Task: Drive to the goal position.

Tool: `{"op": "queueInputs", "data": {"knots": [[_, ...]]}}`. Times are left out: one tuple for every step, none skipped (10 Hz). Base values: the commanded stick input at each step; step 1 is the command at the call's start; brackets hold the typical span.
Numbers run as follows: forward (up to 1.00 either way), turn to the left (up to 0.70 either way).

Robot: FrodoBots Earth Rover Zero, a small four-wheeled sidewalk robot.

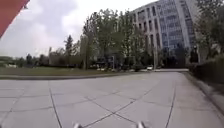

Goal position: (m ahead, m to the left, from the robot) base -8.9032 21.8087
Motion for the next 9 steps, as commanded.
{"op": "queueInputs", "data": {"knots": [[0.0, 0.45], [0.0, 0.45], [0.0, 0.45], [0.0, 0.45], [0.0, 0.45], [0.0, 0.45], [0.0, 0.45], [0.0, 0.45], [0.0, 0.45]]}}
